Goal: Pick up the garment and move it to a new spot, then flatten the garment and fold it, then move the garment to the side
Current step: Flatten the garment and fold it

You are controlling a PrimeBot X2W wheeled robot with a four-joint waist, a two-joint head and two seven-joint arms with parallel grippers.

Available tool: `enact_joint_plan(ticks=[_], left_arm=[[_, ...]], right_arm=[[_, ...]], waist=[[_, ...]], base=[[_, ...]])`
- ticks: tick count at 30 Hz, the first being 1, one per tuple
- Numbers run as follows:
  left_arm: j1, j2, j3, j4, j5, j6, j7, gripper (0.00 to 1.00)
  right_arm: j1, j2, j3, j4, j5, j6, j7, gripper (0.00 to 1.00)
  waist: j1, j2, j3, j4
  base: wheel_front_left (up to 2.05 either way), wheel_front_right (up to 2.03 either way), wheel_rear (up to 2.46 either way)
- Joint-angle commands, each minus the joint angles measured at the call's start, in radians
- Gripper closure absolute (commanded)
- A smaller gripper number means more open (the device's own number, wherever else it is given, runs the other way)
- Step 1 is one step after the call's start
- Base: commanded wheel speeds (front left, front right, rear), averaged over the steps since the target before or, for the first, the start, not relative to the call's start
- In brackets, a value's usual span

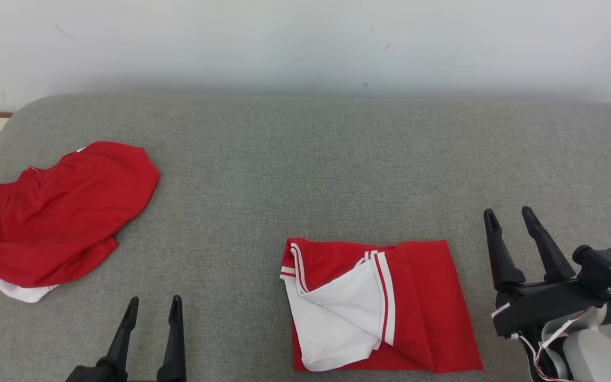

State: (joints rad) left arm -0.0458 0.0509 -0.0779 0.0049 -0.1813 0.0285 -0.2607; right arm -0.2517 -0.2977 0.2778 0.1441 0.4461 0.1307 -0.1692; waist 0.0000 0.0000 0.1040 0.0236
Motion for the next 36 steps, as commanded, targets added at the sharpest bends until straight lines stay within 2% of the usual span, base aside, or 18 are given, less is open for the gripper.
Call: enact_joint_plan(ticks=[1, 3, 4, 5, 6, 12, 19, 23, 29, 36], left_arm=[[-0.009, 0.000, 0.005, -0.001, 0.008, 0.000, -0.006, 0.00], [-0.014, 0.000, 0.008, -0.001, 0.010, -0.004, -0.006, 0.00], [-0.017, 0.000, 0.008, -0.001, 0.011, -0.005, -0.006, 0.00], [-0.018, 0.000, 0.009, -0.001, 0.012, -0.007, -0.006, 0.00], [-0.018, 0.000, 0.010, -0.001, 0.013, -0.009, -0.006, 0.00], [-0.025, 0.000, 0.013, 0.002, 0.017, -0.014, -0.006, 0.00], [-0.026, 0.000, 0.017, 0.001, 0.017, -0.019, -0.006, 0.00], [-0.028, 0.000, 0.017, 0.002, 0.019, -0.021, -0.006, 0.00], [-0.025, 0.000, 0.020, 0.006, 0.021, -0.022, -0.006, 0.00], [-0.015, 0.000, 0.015, 0.008, 0.017, -0.018, -0.006, 0.00]], right_arm=[[-0.008, 0.005, 0.000, 0.038, -0.011, 0.000, -0.015, 0.00], [-0.030, 0.005, 0.009, 0.092, -0.030, 0.000, -0.028, 0.18], [-0.039, 0.005, 0.013, 0.126, -0.038, 0.000, -0.032, 0.58], [-0.047, 0.005, 0.021, 0.159, -0.046, 0.000, -0.039, 0.90], [-0.058, 0.008, 0.028, 0.189, -0.051, 0.000, -0.048, 1.00], [-0.119, 0.038, 0.076, 0.358, -0.102, 0.000, -0.087, 1.00], [-0.159, 0.066, 0.123, 0.464, -0.114, 0.000, -0.097, 1.00], [-0.158, 0.083, 0.136, 0.477, -0.114, 0.000, -0.097, 1.00], [-0.145, 0.114, 0.209, 0.461, -0.090, 0.000, -0.097, 1.00], [-0.112, 0.126, 0.386, 0.405, 0.004, 0.000, -0.096, 1.00]], waist=[[0.0000, 0.0000, 0.004, 0.001], [0.0000, 0.0000, 0.010, 0.002], [0.0000, 0.0000, 0.013, 0.003], [0.0000, 0.0000, 0.015, 0.004], [0.0000, 0.0000, 0.017, 0.006], [0.0000, 0.0000, 0.022, 0.021], [0.0000, 0.0000, 0.028, 0.039], [0.0000, 0.0000, 0.027, 0.045], [0.0000, 0.0000, 0.020, 0.052], [0.0000, 0.0000, 0.009, 0.052]], base=[[0.00, 0.00, 0.00], [0.00, 0.00, 0.00], [0.00, 0.00, 0.00], [0.00, 0.00, 0.00], [0.00, 0.00, 0.00], [0.00, 0.00, 0.00], [0.00, 0.00, 0.00], [0.00, 0.00, 0.00], [0.00, 0.00, 0.00], [0.00, 0.00, 0.00]])
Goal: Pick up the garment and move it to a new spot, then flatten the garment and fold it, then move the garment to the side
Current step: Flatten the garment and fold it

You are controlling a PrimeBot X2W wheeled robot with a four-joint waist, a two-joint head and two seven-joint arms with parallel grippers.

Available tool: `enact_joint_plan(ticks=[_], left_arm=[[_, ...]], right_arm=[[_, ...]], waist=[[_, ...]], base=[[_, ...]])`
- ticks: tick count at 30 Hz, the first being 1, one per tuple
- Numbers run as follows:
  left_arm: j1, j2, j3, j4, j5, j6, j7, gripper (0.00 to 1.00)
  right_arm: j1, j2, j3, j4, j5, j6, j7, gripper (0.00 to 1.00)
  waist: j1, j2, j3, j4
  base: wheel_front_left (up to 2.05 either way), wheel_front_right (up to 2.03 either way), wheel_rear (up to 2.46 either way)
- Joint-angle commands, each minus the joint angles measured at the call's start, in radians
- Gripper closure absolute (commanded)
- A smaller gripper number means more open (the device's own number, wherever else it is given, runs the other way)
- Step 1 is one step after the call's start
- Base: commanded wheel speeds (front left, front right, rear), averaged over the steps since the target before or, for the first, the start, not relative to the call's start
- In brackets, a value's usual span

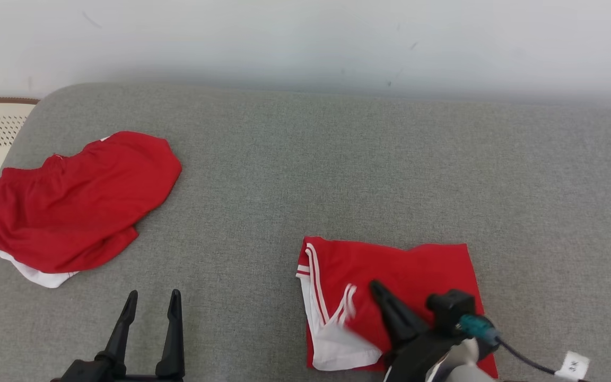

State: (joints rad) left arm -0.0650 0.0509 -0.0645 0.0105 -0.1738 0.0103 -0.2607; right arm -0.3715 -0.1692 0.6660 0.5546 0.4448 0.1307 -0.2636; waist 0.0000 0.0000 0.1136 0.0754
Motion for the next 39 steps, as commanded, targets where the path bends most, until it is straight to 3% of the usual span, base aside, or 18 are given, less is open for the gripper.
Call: enact_joint_plan(ticks=[1, 11, 17, 18, 19, 20, 21, 33, 39], left_arm=[[0.006, 0.000, 0.001, 0.003, 0.009, 0.002, -0.006, 0.00], [0.013, 0.000, -0.011, 0.004, -0.003, 0.010, -0.006, 0.00], [0.024, 0.000, -0.007, -0.002, -0.005, 0.017, -0.006, 0.00], [0.025, 0.000, -0.005, -0.003, -0.004, 0.018, -0.006, 0.00], [0.026, 0.000, -0.003, -0.005, -0.004, 0.017, -0.006, 0.00], [0.028, 0.000, -0.001, -0.006, -0.004, 0.016, -0.006, 0.00], [0.027, 0.000, 0.000, -0.008, -0.003, 0.017, -0.006, 0.00], [0.035, 0.000, 0.005, -0.018, 0.001, 0.023, -0.006, 0.00], [0.040, 0.000, 0.008, -0.022, 0.002, 0.022, -0.006, 0.00]], right_arm=[[0.016, -0.003, 0.027, -0.010, 0.019, 0.000, -0.001, 1.00], [0.042, -0.017, 0.319, -0.014, 0.126, 0.000, -0.001, 1.00], [0.011, -0.040, 0.250, -0.068, 0.126, 0.000, -0.001, 1.00], [0.013, -0.043, 0.219, -0.081, 0.118, 0.000, -0.001, 0.70], [0.015, -0.046, 0.185, -0.099, 0.107, 0.000, -0.001, 0.51], [0.019, -0.051, 0.150, -0.114, 0.094, 0.000, -0.001, 0.04], [0.024, -0.056, 0.116, -0.128, 0.081, 0.000, -0.001, 0.00], [0.098, -0.101, -0.219, -0.230, -0.051, 0.000, -0.001, 0.00], [0.138, -0.109, -0.310, -0.169, -0.062, 0.000, -0.001, 0.00]], waist=[[0.0000, 0.0000, -0.002, 0.000], [0.0000, 0.0000, -0.015, 0.002], [0.0000, 0.0000, -0.019, -0.009], [0.0000, 0.0000, -0.019, -0.012], [0.0000, 0.0000, -0.019, -0.016], [0.0000, 0.0000, -0.020, -0.019], [0.0000, 0.0000, -0.020, -0.022], [0.0000, 0.0000, -0.023, -0.054], [0.0000, 0.0000, -0.023, -0.068]], base=[[0.00, 0.00, 0.00], [0.00, 0.00, 0.00], [0.00, 0.00, 0.00], [0.00, 0.00, 0.00], [0.00, 0.00, 0.00], [0.00, 0.00, 0.00], [0.00, 0.00, 0.00], [0.00, 0.00, 0.00], [0.00, 0.00, 0.00]])
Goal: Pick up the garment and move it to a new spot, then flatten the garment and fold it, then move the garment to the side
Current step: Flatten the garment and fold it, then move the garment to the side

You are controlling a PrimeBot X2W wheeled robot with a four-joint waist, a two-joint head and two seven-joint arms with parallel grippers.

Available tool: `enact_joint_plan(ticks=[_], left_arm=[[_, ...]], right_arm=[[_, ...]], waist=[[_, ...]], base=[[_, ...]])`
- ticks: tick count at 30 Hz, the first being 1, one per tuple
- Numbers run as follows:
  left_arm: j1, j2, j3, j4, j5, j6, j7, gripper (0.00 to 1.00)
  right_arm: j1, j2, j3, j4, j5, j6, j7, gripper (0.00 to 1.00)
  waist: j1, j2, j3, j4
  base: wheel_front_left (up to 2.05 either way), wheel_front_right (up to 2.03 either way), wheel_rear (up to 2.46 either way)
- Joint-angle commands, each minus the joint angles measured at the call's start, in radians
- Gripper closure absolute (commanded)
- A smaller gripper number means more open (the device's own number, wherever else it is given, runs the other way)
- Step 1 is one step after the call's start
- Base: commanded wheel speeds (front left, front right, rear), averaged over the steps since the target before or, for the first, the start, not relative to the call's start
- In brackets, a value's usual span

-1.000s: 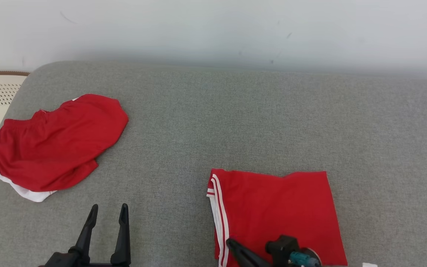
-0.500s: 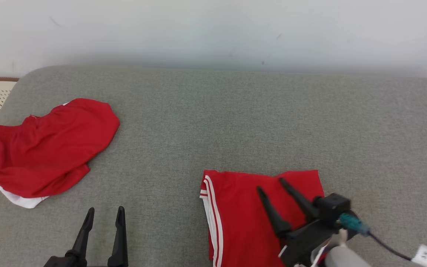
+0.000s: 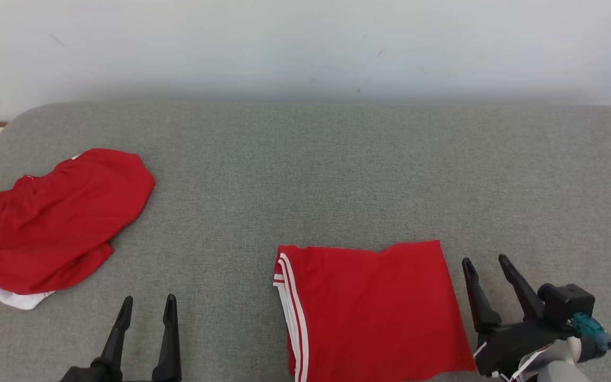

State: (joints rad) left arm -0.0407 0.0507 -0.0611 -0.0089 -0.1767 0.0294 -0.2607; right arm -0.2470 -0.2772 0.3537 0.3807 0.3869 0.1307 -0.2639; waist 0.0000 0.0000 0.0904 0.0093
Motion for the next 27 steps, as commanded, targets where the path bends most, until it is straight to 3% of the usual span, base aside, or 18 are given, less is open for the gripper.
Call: enact_joint_plan(ticks=[1, 19, 20, 21, 22, 27], left_arm=[[0.016, 0.000, 0.005, -0.002, 0.006, 0.002, -0.006, 0.00], [0.011, 0.000, -0.006, -0.004, 0.005, 0.007, -0.006, 0.00], [0.012, 0.000, -0.006, -0.004, 0.005, 0.008, -0.006, 0.00], [0.013, 0.000, -0.007, -0.005, 0.004, 0.007, -0.006, 0.00], [0.014, 0.000, -0.007, -0.006, 0.003, 0.008, -0.006, 0.00], [0.020, 0.000, -0.009, -0.010, -0.003, 0.016, -0.006, 0.00]], right_arm=[[0.015, 0.001, 0.002, 0.021, 0.003, 0.000, 0.001, 0.00], [-0.060, 0.010, 0.154, 0.195, 0.169, 0.000, 0.145, 0.00], [-0.061, 0.009, 0.166, 0.199, 0.185, 0.000, 0.156, 0.05], [-0.062, 0.006, 0.182, 0.200, 0.199, 0.000, 0.169, 0.28], [-0.064, 0.001, 0.196, 0.200, 0.210, 0.000, 0.176, 1.00], [-0.079, -0.031, 0.235, 0.190, 0.258, 0.000, 0.154, 1.00]], waist=[[0.0000, 0.0000, 0.001, -0.004], [0.0000, 0.0000, 0.012, 0.004], [0.0000, 0.0000, 0.013, 0.005], [0.0000, 0.0000, 0.013, 0.005], [0.0000, 0.0000, 0.013, 0.005], [0.0000, 0.0000, 0.016, 0.002]], base=[[0.00, 0.00, 0.00], [0.00, 0.00, 0.00], [0.00, 0.00, 0.00], [0.00, 0.00, 0.00], [0.00, 0.00, 0.00], [0.00, 0.00, 0.00]])
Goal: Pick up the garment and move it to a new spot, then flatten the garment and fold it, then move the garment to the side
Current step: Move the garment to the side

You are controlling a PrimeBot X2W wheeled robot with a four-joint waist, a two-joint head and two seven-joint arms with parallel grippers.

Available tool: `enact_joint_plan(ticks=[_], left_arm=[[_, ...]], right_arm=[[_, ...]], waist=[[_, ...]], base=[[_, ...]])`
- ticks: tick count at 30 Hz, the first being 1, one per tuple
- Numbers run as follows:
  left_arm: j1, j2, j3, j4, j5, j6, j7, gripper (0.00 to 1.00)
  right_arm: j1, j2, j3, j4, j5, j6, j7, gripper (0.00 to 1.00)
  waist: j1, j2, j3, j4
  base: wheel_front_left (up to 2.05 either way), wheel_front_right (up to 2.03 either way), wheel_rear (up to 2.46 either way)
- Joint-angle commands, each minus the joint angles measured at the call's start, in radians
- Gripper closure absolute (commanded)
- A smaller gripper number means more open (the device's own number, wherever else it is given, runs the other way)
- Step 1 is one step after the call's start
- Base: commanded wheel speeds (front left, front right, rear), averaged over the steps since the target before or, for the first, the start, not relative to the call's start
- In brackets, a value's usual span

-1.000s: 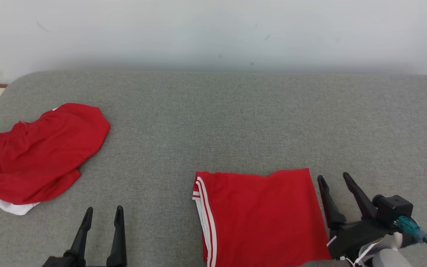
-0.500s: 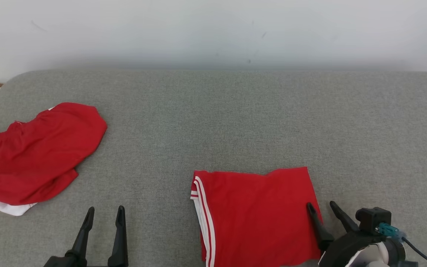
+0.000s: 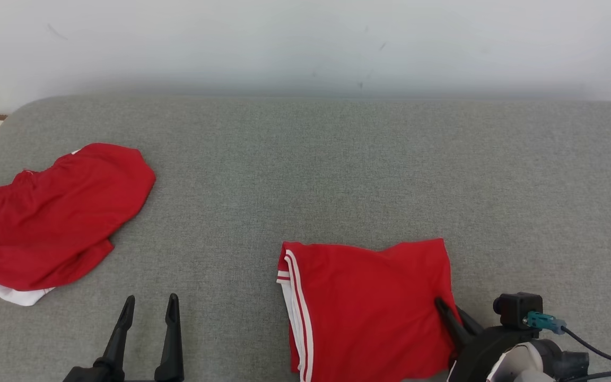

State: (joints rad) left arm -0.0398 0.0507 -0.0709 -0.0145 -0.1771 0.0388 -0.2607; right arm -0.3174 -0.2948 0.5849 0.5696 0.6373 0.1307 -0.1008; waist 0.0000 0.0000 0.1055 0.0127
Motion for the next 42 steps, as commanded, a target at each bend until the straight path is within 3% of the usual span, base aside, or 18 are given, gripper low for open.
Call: enact_joint_plan(ticks=[1, 12, 26, 42], left_arm=[[0.019, 0.000, 0.001, -0.005, -0.004, 0.006, -0.006, 0.00], [0.000, 0.000, -0.013, -0.012, -0.002, 0.013, -0.006, 0.00], [-0.081, 0.003, -0.012, -0.066, 0.043, -0.019, -0.006, 0.00], [-0.172, 0.077, -0.007, -0.197, 0.124, -0.040, 0.001, 0.00]], right_arm=[[-0.018, -0.022, 0.008, 0.001, 0.010, 0.000, -0.018, 1.00], [-0.204, -0.090, 0.035, 0.035, -0.025, 0.000, -0.087, 1.00], [-0.502, -0.211, 0.005, 0.274, 0.012, 0.000, -0.133, 1.00], [-0.814, -0.365, -0.019, 0.439, -0.037, 0.000, -0.166, 1.00]], waist=[[0.0000, 0.0000, 0.001, -0.003], [0.0000, 0.0000, 0.030, -0.023], [0.0000, 0.0000, 0.185, -0.050], [0.0000, 0.0000, 0.388, -0.122]], base=[[0.00, 0.00, 0.00], [0.00, 0.00, 0.00], [0.00, 0.00, 0.00], [0.00, 0.00, 0.00]])
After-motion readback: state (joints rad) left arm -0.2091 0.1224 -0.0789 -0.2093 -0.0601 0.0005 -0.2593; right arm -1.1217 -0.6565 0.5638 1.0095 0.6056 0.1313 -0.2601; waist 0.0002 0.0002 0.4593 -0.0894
